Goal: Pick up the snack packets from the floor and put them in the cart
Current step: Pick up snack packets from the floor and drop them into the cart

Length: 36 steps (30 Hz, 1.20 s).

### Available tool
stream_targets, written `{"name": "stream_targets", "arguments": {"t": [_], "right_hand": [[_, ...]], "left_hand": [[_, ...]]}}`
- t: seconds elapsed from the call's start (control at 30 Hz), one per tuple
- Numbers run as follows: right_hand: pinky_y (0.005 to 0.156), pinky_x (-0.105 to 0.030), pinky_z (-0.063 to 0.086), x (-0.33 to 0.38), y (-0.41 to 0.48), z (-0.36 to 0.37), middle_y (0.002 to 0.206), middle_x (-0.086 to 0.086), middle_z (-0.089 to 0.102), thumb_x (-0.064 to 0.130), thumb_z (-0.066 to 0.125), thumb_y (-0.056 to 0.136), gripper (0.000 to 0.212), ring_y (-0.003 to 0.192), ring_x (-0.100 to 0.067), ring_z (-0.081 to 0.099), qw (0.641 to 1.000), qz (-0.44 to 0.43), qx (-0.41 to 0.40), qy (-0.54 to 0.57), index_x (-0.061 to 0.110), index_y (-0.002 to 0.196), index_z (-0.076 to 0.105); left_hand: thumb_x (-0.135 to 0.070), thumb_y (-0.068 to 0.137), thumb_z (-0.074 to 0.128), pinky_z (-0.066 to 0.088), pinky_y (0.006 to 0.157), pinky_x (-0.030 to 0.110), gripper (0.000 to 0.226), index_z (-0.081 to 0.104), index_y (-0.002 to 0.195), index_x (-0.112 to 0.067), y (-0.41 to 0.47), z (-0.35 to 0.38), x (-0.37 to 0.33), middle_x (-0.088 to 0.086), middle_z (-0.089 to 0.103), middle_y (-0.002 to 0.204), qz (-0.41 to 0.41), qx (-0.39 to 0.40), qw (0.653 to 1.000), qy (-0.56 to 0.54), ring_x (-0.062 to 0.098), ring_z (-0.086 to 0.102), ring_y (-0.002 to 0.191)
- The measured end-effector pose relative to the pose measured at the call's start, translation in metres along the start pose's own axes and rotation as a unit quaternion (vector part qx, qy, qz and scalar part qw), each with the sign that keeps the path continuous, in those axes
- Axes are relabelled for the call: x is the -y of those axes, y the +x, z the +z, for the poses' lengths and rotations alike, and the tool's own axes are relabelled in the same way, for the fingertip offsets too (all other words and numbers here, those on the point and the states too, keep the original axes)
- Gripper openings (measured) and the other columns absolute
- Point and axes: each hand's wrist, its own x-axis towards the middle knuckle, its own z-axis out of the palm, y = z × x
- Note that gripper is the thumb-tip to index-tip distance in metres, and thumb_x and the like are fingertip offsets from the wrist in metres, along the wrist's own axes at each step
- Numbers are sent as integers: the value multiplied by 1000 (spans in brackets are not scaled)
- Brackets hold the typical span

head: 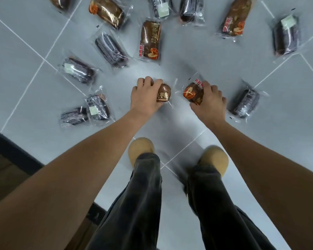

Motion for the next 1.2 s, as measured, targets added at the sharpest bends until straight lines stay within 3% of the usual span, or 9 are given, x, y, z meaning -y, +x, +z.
{"name": "stream_targets", "arguments": {"t": [0.27,0.57,0.7,0.9,1.2], "right_hand": [[98,-47,41,28,-105,-140,128,-14,50,33,68,80,68,118,-34,47,991,46,-30,124,15,138,37],[98,-43,44,42,-251,-319,128,-10,51,34,70,80,72,118,-29,50,960,112,-87,241,16,141,35],[94,-43,43,25,-328,-374,126,-13,52,34,69,80,71,115,-33,51,957,137,-116,227,14,140,36],[93,-41,40,-34,-437,-428,124,-13,54,34,67,81,66,115,-34,51,944,186,-157,224,14,137,38],[89,-44,47,-195,-576,-469,119,-10,57,36,67,80,57,110,-33,55,879,247,-250,323,14,127,43]], "left_hand": [[-41,78,68,43,90,44,66,40,135,-24,-95,-145,-31,9,45,129,-66,20,994,-81,30,35,123],[-45,77,70,43,94,48,70,40,137,-25,-208,-323,-113,11,46,129,-11,33,997,-72,33,37,125],[-46,77,69,40,95,44,66,42,133,-25,-267,-375,-172,12,46,129,0,16,995,-95,33,38,124],[-40,80,67,37,96,39,66,39,137,-23,-353,-405,-272,11,45,132,91,12,991,-101,32,33,127],[-43,78,67,38,97,39,64,41,134,-26,-455,-366,-455,6,47,132,193,4,976,-101,29,37,127]]}}
